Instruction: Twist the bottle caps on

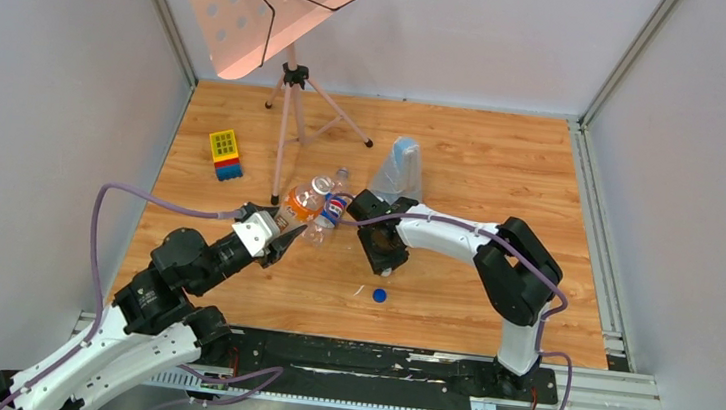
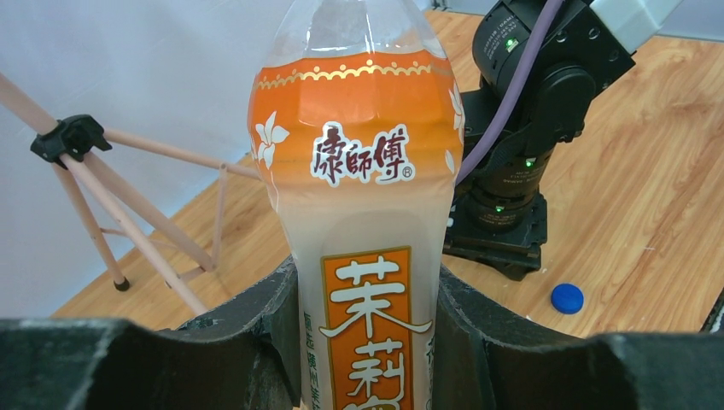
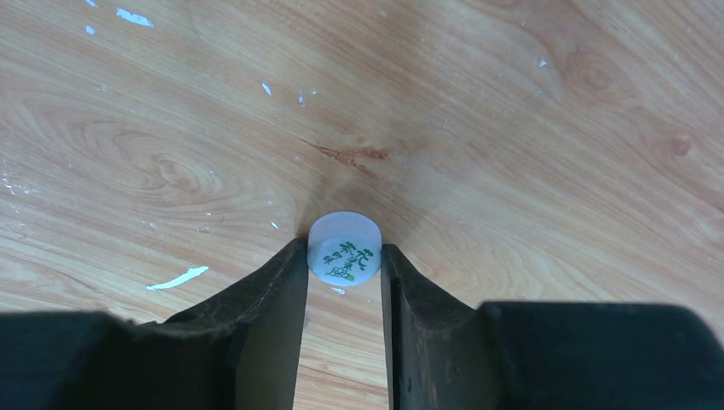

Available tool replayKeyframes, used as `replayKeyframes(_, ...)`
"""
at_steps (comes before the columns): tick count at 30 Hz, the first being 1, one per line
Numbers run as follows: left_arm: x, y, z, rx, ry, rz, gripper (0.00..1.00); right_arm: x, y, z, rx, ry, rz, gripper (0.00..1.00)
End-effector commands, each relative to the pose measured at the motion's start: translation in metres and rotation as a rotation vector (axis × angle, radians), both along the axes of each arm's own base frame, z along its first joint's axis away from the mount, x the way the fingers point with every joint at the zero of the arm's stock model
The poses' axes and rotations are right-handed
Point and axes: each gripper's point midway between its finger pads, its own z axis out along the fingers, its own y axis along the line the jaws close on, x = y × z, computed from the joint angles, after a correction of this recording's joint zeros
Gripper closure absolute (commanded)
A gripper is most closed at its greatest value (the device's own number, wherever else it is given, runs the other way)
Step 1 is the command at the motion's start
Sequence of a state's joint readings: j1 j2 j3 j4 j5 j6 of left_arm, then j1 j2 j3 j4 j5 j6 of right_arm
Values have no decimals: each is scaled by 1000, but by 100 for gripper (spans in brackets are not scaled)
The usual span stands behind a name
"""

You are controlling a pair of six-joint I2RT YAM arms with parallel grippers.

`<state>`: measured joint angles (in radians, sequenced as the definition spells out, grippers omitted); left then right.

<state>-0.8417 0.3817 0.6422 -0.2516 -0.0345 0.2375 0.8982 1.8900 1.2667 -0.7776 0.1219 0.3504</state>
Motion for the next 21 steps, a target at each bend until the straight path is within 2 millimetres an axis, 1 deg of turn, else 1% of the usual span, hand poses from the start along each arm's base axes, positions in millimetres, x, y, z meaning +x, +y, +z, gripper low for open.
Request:
replayKeyframes(1, 2, -3, 5, -8, -7, -1, 59, 6, -3, -5, -44, -20, -8, 70)
replayKeyframes(3, 4, -4, 3, 0, -4, 0, 59, 8, -3, 1, -37, -36, -3, 78)
replayKeyframes(5, 5, -5, 1, 8, 1, 1, 59, 11, -1, 11, -20, -58, 10, 82)
replayKeyframes(8, 8, -8, -2, 22, 11, 0, 59, 14, 1, 33, 41, -80, 31, 88)
replayKeyframes(10, 10, -11, -1, 20, 14, 1, 59, 15, 2, 50, 101, -81, 44, 91)
replayKeyframes(13, 12, -16, 1, 23, 17, -12, 59, 19, 0, 82, 191, -105, 61, 95)
replayKeyframes(18, 14, -28, -4, 50, 22, -53, 60, 24, -10, 139, 337, -157, 82, 100)
replayKeyframes(21, 15, -35, -3, 66, 0, -84, 62, 24, -16, 173, 419, -194, 88, 100)
